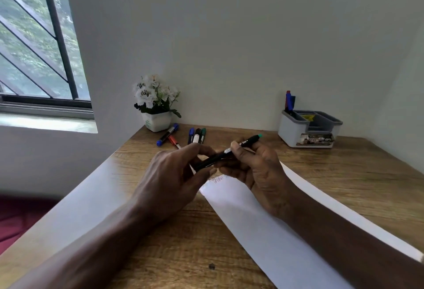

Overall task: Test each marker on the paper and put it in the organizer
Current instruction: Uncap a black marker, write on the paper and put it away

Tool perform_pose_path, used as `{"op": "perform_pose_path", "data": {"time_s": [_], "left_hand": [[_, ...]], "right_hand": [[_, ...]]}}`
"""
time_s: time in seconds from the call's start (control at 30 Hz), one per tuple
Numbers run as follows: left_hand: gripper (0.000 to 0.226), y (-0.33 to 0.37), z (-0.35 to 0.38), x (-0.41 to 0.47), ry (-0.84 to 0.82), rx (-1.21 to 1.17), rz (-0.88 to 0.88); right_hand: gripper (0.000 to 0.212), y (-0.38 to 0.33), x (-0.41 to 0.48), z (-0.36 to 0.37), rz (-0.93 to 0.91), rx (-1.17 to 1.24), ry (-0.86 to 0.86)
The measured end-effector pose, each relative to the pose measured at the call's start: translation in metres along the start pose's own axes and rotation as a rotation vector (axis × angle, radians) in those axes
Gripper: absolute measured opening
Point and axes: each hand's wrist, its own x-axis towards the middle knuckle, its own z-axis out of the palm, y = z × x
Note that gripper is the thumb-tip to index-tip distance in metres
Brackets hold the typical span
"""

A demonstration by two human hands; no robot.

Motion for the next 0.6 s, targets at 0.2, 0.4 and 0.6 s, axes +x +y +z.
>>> {"op": "perform_pose_path", "data": {"time_s": [0.2, 0.4, 0.6], "left_hand": [[0.029, 0.005, 0.003, -0.002, 0.006, -0.122, -0.026], [0.023, 0.005, 0.008, 0.001, -0.026, -0.389, -0.074], [0.023, 0.006, 0.006, 0.001, -0.072, -0.503, -0.098]], "right_hand": [[0.010, -0.004, -0.001, 0.005, 0.042, 0.141, -0.047], [0.025, -0.002, 0.003, 0.009, 0.037, 0.088, 0.016], [0.025, 0.004, 0.002, 0.014, -0.010, -0.011, 0.112]]}}
